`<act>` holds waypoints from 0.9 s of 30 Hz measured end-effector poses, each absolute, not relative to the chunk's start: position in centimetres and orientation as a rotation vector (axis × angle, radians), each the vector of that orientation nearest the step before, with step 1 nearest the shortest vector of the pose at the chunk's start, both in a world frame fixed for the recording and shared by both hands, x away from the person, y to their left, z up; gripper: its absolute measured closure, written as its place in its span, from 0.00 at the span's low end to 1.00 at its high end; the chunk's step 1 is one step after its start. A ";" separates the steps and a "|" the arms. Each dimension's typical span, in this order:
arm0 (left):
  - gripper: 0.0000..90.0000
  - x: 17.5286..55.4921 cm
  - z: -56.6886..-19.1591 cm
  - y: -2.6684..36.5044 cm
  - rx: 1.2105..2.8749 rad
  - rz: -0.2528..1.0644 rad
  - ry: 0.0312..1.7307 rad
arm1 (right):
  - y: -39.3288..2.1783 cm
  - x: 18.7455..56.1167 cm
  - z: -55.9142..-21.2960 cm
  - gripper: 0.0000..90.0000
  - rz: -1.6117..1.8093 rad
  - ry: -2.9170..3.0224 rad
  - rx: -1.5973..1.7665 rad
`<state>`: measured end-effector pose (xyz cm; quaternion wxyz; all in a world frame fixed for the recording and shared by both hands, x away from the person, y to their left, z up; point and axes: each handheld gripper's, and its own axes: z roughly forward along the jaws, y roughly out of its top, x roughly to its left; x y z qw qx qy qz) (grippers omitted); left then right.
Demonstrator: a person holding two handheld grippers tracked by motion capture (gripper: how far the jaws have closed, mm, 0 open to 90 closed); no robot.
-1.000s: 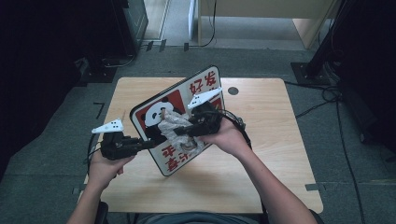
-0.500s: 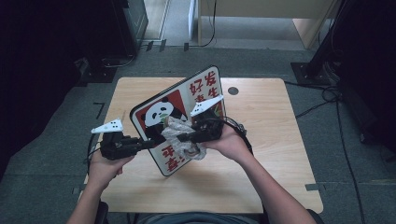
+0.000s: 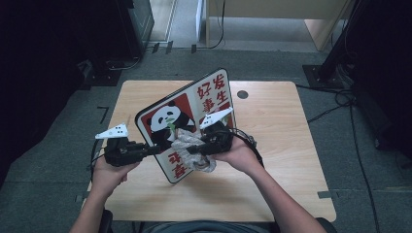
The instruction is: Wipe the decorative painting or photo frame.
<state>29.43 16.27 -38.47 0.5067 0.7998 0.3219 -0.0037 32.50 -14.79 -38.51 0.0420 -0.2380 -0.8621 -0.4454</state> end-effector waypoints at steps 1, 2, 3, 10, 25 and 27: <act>0.86 29.4 -38.5 16.3 1.929 -0.009 0.775 | -14.8 32.5 -38.7 0.80 -1.366 -2.635 -0.729; 0.86 29.4 -38.5 16.3 1.929 -0.008 0.774 | -14.8 32.4 -38.9 0.80 -1.363 -2.634 -0.730; 0.86 29.5 -38.5 16.3 1.930 -0.006 0.772 | -14.8 32.4 -39.0 0.80 -1.363 -2.634 -0.729; 0.86 29.4 -38.5 16.3 1.931 0.002 0.768 | -15.0 32.1 -40.5 0.80 -1.342 -2.637 -0.738; 0.86 29.4 -38.5 16.3 1.930 0.008 0.760 | -15.4 31.6 -43.6 0.80 -1.269 -2.633 -0.760; 0.85 29.4 -38.5 16.3 1.930 0.008 0.759 | -15.5 31.6 -43.9 0.80 -1.269 -2.629 -0.763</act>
